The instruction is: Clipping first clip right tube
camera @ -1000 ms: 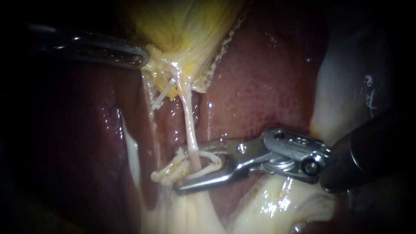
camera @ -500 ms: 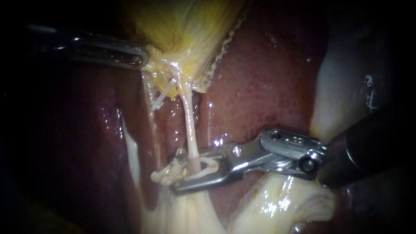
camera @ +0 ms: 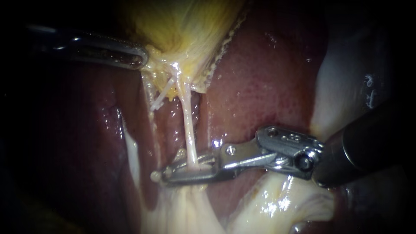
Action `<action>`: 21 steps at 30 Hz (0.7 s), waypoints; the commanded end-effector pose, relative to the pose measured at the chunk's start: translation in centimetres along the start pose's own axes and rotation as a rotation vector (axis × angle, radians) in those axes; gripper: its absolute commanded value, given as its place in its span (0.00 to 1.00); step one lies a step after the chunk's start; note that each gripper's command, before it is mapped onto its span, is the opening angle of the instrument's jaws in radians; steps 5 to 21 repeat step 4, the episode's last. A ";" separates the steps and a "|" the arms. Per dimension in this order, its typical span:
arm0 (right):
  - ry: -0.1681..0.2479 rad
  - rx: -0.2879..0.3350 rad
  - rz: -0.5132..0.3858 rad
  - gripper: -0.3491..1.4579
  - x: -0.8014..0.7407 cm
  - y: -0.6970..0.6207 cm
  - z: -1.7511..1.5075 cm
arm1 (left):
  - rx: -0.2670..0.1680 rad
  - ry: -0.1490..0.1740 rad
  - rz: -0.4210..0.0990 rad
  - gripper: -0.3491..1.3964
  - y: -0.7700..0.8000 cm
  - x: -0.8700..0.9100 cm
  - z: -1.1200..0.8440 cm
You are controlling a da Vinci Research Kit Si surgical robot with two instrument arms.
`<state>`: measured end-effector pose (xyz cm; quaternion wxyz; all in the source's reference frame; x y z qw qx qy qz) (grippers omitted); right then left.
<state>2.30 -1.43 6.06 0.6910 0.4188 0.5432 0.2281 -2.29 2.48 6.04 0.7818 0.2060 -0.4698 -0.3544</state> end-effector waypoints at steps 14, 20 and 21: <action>-0.001 0.001 0.001 0.00 -0.01 0.01 0.00 | 0.000 0.000 0.000 0.00 0.00 0.00 0.00; -0.001 0.001 0.001 0.00 -0.01 0.01 0.00 | 0.000 0.000 0.000 0.00 0.00 0.00 0.00; -0.001 0.001 0.001 0.00 -0.01 0.01 0.00 | 0.000 0.000 0.000 0.00 0.00 0.00 0.00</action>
